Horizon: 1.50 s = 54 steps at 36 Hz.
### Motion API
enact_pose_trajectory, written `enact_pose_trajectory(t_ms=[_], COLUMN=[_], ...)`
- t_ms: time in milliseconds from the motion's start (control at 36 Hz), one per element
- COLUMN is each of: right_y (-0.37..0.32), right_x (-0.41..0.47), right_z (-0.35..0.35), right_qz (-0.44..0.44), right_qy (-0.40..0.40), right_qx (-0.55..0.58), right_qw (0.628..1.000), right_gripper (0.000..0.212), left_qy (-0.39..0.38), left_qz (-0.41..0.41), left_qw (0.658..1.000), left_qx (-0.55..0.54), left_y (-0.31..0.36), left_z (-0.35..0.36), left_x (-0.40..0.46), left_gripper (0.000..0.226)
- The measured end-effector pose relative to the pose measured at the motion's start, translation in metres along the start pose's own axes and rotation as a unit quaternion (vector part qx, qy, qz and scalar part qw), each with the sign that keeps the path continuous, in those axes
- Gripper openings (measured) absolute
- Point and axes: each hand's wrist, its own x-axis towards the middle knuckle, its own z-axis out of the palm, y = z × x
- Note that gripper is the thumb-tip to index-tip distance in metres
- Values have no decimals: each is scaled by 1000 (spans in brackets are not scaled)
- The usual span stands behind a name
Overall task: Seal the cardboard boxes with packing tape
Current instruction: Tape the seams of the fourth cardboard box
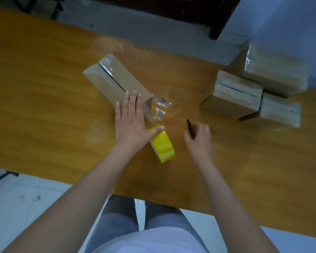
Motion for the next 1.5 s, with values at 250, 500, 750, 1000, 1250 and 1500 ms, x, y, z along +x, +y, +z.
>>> enact_pose_trajectory(t_ms=[250,500,750,1000,1250,1500], right_y=[42,3,-60,-82,-91,-55], right_x=[21,38,39,42,42,66], right_z=[25,-16,-41,-34,-29,-10], right_qz=[-77,-264,-435,-446,-424,-272], right_qy=[-3,-51,-138,-171,-115,-78], right_qx=[-242,-16,-161,-270,-314,-345], right_qw=[967,963,875,836,841,895], right_gripper=[21,34,44,47,42,32], left_qy=[33,95,116,118,122,109], left_qz=[-2,1,8,9,1,-1], left_qw=[999,995,992,992,991,993], left_qx=[-19,-39,-39,-43,-56,-53], left_y=[-1,-6,-6,-7,-6,-6], left_z=[3,17,18,18,19,17], left_x=[0,0,1,-1,-3,-2], left_gripper=[117,115,114,115,111,116])
